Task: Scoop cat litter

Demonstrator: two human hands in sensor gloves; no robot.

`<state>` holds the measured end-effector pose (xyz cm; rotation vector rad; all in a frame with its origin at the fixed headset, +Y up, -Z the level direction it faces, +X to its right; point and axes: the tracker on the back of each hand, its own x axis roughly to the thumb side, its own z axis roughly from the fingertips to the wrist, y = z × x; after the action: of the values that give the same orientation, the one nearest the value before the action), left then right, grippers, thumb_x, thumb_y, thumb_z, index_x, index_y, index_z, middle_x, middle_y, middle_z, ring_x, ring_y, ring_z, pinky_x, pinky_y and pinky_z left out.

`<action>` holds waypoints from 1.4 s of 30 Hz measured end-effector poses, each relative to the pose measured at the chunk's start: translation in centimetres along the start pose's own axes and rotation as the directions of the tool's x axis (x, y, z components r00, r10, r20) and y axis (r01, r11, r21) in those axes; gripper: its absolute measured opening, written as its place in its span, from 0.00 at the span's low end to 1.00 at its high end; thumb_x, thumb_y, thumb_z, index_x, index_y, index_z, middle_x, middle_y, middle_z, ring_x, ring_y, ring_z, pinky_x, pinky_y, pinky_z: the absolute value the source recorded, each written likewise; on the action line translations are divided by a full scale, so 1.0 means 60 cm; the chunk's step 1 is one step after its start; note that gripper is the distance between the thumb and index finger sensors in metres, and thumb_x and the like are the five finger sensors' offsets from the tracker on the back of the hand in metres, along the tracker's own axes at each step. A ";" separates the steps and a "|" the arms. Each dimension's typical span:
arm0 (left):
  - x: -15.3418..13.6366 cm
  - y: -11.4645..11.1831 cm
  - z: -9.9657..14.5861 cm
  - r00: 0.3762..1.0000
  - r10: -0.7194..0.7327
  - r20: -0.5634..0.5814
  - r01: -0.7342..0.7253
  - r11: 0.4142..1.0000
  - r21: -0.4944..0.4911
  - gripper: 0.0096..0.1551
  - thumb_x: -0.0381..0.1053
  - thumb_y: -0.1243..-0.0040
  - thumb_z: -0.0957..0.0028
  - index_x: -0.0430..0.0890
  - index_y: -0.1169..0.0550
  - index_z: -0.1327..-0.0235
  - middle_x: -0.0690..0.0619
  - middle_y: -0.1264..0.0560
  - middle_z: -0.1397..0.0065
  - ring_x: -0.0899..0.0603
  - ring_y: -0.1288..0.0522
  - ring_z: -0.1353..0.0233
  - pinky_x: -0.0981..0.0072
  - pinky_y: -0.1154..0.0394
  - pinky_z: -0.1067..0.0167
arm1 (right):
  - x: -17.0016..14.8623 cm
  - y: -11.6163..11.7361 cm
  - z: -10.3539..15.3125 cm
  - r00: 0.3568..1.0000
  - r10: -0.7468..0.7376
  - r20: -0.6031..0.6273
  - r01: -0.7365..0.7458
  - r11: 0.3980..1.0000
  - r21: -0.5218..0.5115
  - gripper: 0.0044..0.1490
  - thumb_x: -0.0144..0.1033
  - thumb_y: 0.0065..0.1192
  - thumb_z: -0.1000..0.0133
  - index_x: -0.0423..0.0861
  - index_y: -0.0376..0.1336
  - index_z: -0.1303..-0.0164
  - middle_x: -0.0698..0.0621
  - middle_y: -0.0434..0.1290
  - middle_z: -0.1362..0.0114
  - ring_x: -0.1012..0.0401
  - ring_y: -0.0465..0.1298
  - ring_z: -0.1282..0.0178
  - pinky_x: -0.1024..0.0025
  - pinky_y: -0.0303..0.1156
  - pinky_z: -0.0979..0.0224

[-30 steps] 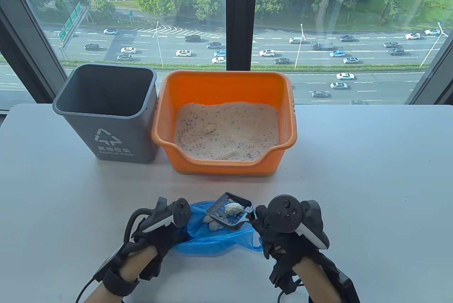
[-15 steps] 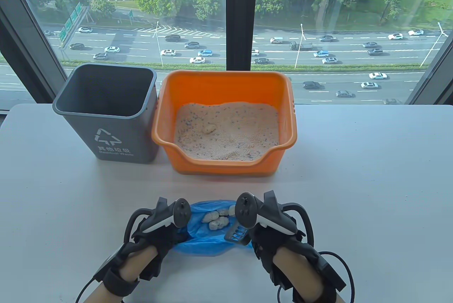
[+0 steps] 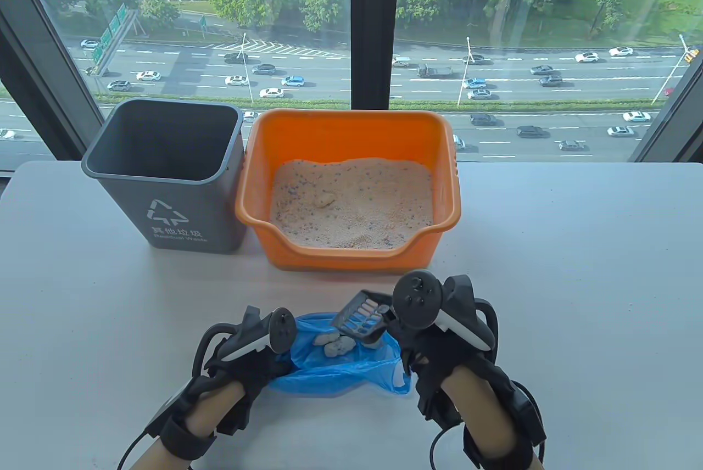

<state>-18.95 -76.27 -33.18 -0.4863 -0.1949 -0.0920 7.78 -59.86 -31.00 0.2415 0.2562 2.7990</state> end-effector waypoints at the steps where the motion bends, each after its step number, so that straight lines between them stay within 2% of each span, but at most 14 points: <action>1: 0.000 0.000 0.000 1.000 -0.001 0.000 0.001 1.000 0.001 0.42 0.60 0.40 0.50 0.64 0.45 0.24 0.58 0.24 0.43 0.53 0.19 0.53 0.57 0.28 0.50 | 0.003 -0.002 -0.021 1.000 -0.023 -0.018 0.023 0.999 -0.027 0.35 0.36 0.62 0.49 0.32 0.63 0.36 0.28 0.67 0.40 0.61 0.74 0.70 0.61 0.73 0.66; 6: 0.000 0.000 0.000 1.000 -0.001 0.000 0.001 1.000 0.000 0.42 0.60 0.40 0.50 0.64 0.45 0.24 0.58 0.24 0.43 0.53 0.19 0.53 0.57 0.28 0.50 | 0.032 -0.001 -0.118 0.991 -0.065 -0.117 0.052 0.992 -0.112 0.36 0.38 0.61 0.49 0.32 0.62 0.35 0.29 0.66 0.39 0.63 0.73 0.71 0.63 0.73 0.66; 8: 0.000 0.000 0.000 1.000 0.002 0.001 -0.002 1.000 -0.001 0.42 0.60 0.40 0.50 0.64 0.45 0.24 0.58 0.24 0.44 0.53 0.19 0.53 0.57 0.28 0.50 | 0.043 0.005 -0.163 0.984 -0.048 -0.170 0.029 0.994 -0.108 0.36 0.38 0.61 0.49 0.33 0.61 0.35 0.29 0.66 0.39 0.64 0.73 0.72 0.64 0.73 0.67; 12: 0.001 -0.001 0.000 1.000 -0.002 0.000 0.002 1.000 0.003 0.42 0.60 0.40 0.50 0.64 0.45 0.24 0.58 0.24 0.44 0.53 0.19 0.53 0.57 0.28 0.50 | 0.055 0.043 -0.267 0.961 0.048 -0.272 -0.045 0.999 0.017 0.40 0.42 0.60 0.48 0.34 0.57 0.32 0.29 0.62 0.38 0.65 0.72 0.70 0.66 0.73 0.66; 17: 0.000 -0.001 0.000 1.000 -0.001 0.003 0.001 1.000 0.003 0.42 0.60 0.40 0.50 0.64 0.45 0.24 0.58 0.24 0.44 0.53 0.19 0.53 0.57 0.28 0.50 | 0.063 0.093 -0.353 0.925 0.138 -0.353 -0.076 0.980 0.184 0.40 0.39 0.63 0.49 0.33 0.56 0.32 0.29 0.61 0.38 0.65 0.72 0.70 0.67 0.73 0.65; 19: 0.000 -0.001 0.000 1.000 0.003 0.004 -0.003 1.000 0.001 0.42 0.60 0.40 0.50 0.64 0.45 0.24 0.58 0.24 0.44 0.53 0.19 0.53 0.57 0.28 0.50 | 0.069 0.113 -0.383 0.917 0.148 -0.372 -0.076 0.977 0.201 0.40 0.38 0.63 0.49 0.32 0.56 0.32 0.29 0.62 0.38 0.65 0.72 0.70 0.66 0.73 0.66; 22: 0.000 -0.001 0.000 1.000 0.003 0.006 -0.003 1.000 0.001 0.42 0.60 0.40 0.50 0.63 0.45 0.24 0.58 0.24 0.44 0.53 0.19 0.53 0.57 0.28 0.50 | 0.084 0.129 -0.415 0.913 0.181 -0.366 -0.131 0.979 0.157 0.39 0.37 0.61 0.50 0.31 0.55 0.33 0.29 0.63 0.41 0.65 0.71 0.72 0.64 0.71 0.69; 25: -0.001 -0.001 0.000 1.000 0.010 0.009 -0.010 1.000 -0.001 0.42 0.60 0.40 0.50 0.63 0.45 0.24 0.58 0.24 0.44 0.53 0.19 0.53 0.57 0.28 0.50 | 0.099 0.133 -0.429 0.905 0.232 -0.357 -0.207 0.973 0.105 0.38 0.38 0.59 0.50 0.32 0.56 0.34 0.30 0.63 0.41 0.66 0.70 0.72 0.65 0.71 0.69; 29: -0.001 -0.001 0.000 1.000 0.017 0.011 -0.017 1.000 -0.003 0.42 0.60 0.40 0.50 0.63 0.45 0.24 0.58 0.24 0.44 0.53 0.19 0.53 0.57 0.29 0.50 | 0.091 0.134 -0.425 0.920 0.174 -0.350 -0.173 0.984 0.035 0.37 0.38 0.57 0.51 0.32 0.57 0.34 0.31 0.63 0.41 0.66 0.70 0.72 0.67 0.71 0.69; 31: -0.001 -0.001 0.000 1.000 0.015 0.010 -0.015 1.000 -0.002 0.42 0.60 0.40 0.50 0.63 0.45 0.24 0.58 0.24 0.44 0.53 0.19 0.53 0.57 0.28 0.50 | 0.080 0.129 -0.415 0.930 0.127 -0.346 -0.137 0.991 -0.006 0.37 0.39 0.57 0.50 0.33 0.57 0.34 0.31 0.63 0.41 0.66 0.70 0.72 0.69 0.70 0.68; 34: -0.001 -0.001 -0.001 1.000 0.019 0.011 -0.019 1.000 -0.005 0.42 0.60 0.39 0.50 0.63 0.45 0.24 0.58 0.24 0.44 0.53 0.19 0.53 0.57 0.29 0.50 | 0.071 0.115 -0.389 0.932 0.021 -0.363 -0.086 0.982 -0.166 0.37 0.38 0.57 0.51 0.32 0.57 0.35 0.31 0.64 0.41 0.66 0.70 0.72 0.67 0.70 0.68; 37: -0.001 -0.001 -0.001 1.000 0.016 0.011 -0.016 1.000 -0.002 0.42 0.60 0.40 0.50 0.63 0.45 0.24 0.58 0.24 0.44 0.53 0.19 0.53 0.57 0.29 0.50 | 0.073 0.108 -0.367 0.948 0.018 -0.319 -0.080 0.980 -0.181 0.37 0.39 0.57 0.50 0.33 0.57 0.34 0.32 0.64 0.40 0.66 0.70 0.72 0.67 0.71 0.66; 39: -0.001 -0.001 -0.002 1.000 0.016 0.012 -0.016 1.000 -0.001 0.42 0.60 0.40 0.50 0.63 0.45 0.24 0.58 0.24 0.44 0.53 0.19 0.53 0.57 0.29 0.50 | 0.073 0.103 -0.350 0.950 -0.034 -0.309 -0.061 0.954 -0.294 0.37 0.38 0.57 0.50 0.33 0.57 0.34 0.31 0.64 0.40 0.66 0.70 0.72 0.66 0.71 0.66; 42: -0.002 -0.001 -0.002 1.000 0.021 0.014 -0.021 1.000 -0.003 0.42 0.60 0.40 0.50 0.63 0.45 0.24 0.58 0.24 0.44 0.53 0.19 0.53 0.57 0.29 0.50 | 0.071 0.098 -0.336 0.954 -0.047 -0.296 -0.028 0.969 -0.245 0.37 0.39 0.57 0.50 0.34 0.57 0.34 0.32 0.64 0.40 0.66 0.70 0.71 0.67 0.71 0.66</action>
<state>-19.03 -76.34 -33.26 -0.4914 -0.2031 -0.0681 -1.86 -66.93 -48.77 -0.2459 -0.0259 2.8134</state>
